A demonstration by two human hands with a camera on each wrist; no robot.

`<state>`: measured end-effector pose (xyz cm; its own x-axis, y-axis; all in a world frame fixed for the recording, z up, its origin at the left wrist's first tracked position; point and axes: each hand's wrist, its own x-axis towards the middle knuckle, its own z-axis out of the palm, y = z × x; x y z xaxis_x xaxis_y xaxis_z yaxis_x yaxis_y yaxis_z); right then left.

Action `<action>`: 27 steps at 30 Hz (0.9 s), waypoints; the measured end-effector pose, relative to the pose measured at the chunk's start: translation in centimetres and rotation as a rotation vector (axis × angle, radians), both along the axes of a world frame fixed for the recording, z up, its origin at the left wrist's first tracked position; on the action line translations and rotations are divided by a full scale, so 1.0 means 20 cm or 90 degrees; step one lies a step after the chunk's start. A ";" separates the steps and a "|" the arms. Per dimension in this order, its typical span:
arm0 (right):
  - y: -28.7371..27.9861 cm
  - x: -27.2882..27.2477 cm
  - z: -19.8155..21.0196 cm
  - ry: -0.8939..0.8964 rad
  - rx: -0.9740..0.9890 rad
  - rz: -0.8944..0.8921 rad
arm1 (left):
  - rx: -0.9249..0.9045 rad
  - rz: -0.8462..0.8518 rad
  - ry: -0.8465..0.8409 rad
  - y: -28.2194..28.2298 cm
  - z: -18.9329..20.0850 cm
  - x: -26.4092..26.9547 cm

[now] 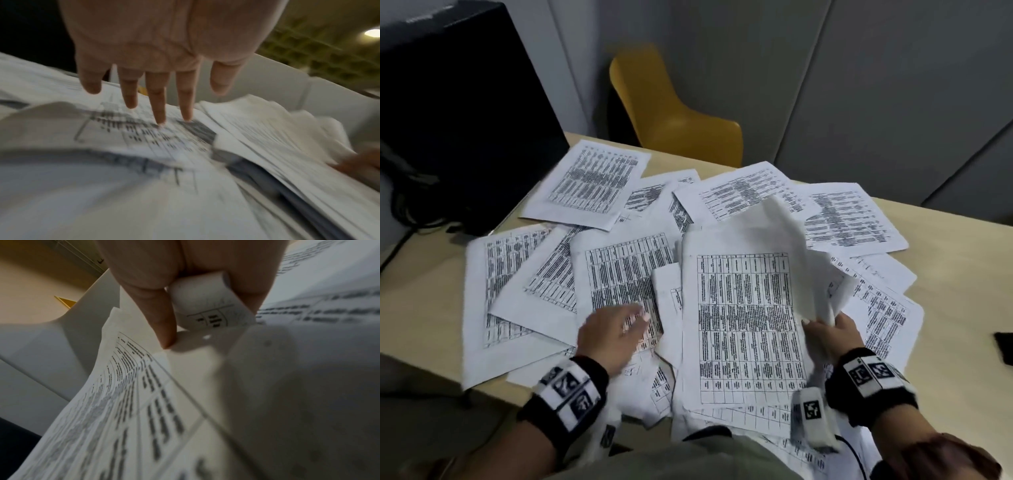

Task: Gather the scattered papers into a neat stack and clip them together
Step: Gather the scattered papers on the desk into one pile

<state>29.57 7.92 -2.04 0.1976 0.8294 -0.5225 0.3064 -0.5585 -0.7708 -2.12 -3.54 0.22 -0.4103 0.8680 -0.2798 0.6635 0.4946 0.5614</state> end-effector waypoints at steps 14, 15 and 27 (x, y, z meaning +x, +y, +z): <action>-0.01 0.00 0.01 0.048 -0.005 -0.034 | 0.024 0.384 -0.185 0.19 -0.14 -0.17; -0.01 0.00 0.01 0.049 -0.006 -0.036 | 0.034 0.363 -0.203 0.19 -0.14 -0.16; -0.06 -0.05 0.04 -0.109 0.100 0.070 | -0.052 0.104 -0.284 0.11 -0.08 -0.08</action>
